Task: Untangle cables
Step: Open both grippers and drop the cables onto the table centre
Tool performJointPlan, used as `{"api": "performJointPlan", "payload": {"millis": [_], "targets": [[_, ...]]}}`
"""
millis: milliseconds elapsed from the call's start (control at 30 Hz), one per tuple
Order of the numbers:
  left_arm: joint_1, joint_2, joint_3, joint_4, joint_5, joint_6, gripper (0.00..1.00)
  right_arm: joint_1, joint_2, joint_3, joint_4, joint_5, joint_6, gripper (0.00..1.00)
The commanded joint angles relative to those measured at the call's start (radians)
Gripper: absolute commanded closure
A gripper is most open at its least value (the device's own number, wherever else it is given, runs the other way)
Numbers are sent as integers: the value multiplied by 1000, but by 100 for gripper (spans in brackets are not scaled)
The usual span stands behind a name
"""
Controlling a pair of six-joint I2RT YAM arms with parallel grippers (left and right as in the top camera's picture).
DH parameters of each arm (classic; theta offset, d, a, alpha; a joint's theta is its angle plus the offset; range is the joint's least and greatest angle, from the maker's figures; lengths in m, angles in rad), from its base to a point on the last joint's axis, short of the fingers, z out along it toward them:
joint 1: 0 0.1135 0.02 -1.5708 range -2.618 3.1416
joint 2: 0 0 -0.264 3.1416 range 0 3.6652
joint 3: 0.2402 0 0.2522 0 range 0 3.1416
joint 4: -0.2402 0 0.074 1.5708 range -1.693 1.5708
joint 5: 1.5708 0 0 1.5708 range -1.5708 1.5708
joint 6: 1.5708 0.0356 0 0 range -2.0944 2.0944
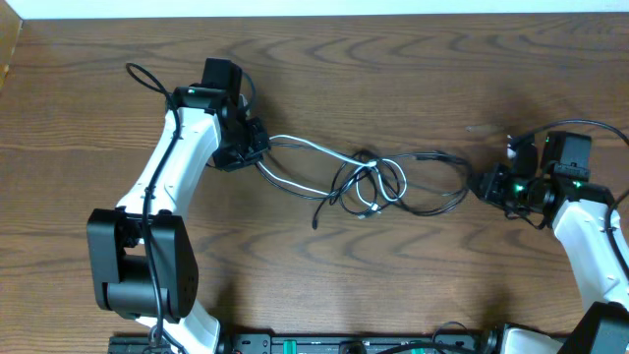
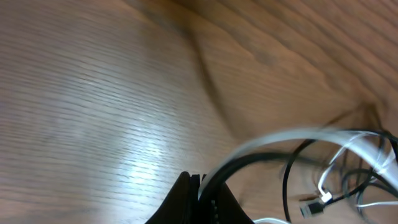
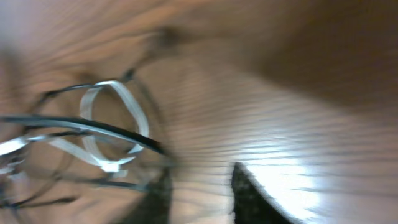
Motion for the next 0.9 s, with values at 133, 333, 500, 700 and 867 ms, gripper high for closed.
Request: {"api": "performJointPlan", "payload": {"millis": [133, 333, 500, 700, 867], "targets": [[19, 7, 3, -4, -59, -18, 92, -12, 0, 0, -6, 145, 0, 38], [2, 7, 2, -6, -11, -6, 63, 18, 0, 0, -7, 88, 0, 32], [-24, 7, 2, -9, 6, 21, 28, 69, 0, 0, -10, 74, -1, 19], [-26, -10, 92, -51, 71, 84, 27, 139, 0, 0, -10, 74, 0, 16], [-56, -33, 145, -73, 173, 99, 32, 190, 0, 0, 3, 75, 0, 16]]}}
